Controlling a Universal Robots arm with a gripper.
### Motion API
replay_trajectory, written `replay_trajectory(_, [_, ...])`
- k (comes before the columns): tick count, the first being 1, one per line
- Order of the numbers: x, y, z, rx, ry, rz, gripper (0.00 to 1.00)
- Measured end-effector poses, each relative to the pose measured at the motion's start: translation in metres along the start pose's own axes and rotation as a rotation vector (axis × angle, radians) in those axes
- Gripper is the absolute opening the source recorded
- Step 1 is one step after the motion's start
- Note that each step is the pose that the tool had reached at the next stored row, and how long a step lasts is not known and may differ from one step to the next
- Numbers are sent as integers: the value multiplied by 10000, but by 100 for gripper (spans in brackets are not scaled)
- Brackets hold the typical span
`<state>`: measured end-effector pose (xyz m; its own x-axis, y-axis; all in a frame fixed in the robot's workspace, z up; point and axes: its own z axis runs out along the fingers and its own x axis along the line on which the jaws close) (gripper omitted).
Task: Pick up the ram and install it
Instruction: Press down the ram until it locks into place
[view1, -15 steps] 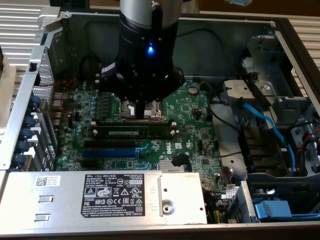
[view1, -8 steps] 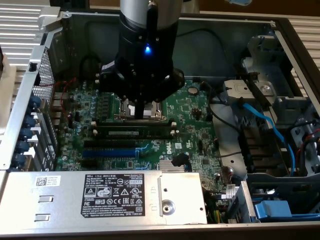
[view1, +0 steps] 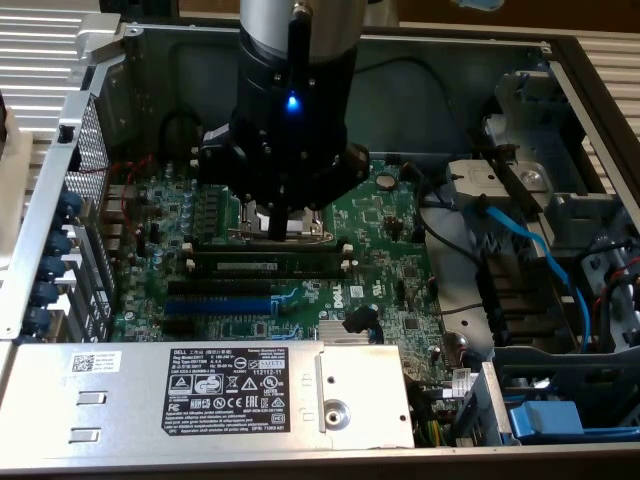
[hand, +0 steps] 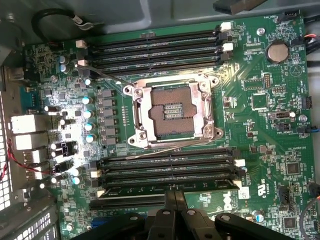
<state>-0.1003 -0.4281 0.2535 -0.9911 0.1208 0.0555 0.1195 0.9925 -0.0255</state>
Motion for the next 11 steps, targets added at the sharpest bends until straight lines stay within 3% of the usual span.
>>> replay_trajectory(6, [0, 0, -1, 9, -2, 2, 10])
replay_trajectory(7, [-1, 0, -1, 17, -44, 3, 10])
replay_trajectory(11, [-16, 1, -3, -19, -430, 12, 10])
